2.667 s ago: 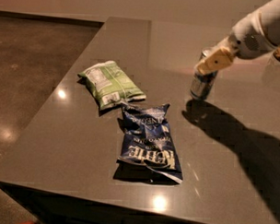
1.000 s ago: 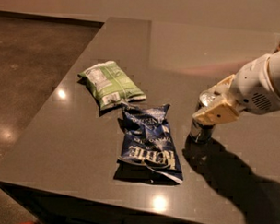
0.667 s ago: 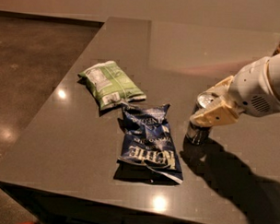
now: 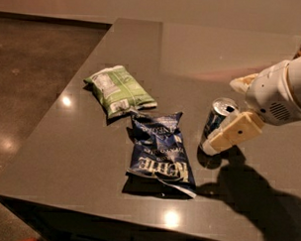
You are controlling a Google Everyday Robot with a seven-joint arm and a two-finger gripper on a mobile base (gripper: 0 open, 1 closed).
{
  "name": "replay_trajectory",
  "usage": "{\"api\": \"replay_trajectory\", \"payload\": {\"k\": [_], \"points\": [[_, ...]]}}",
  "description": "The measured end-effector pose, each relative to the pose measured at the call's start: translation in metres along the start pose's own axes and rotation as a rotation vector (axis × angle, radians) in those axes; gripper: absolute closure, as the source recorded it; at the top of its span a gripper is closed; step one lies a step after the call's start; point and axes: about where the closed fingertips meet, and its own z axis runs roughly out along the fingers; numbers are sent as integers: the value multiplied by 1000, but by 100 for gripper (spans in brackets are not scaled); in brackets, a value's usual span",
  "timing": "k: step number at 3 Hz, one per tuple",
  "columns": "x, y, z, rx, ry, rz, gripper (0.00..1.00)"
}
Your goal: Move redbull can near blue chip bag
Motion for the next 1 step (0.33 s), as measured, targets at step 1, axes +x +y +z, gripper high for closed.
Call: {"api": "replay_trajectory", "payload": {"k": [1], "points": [[0, 0, 0, 0, 0, 0, 0]]}}
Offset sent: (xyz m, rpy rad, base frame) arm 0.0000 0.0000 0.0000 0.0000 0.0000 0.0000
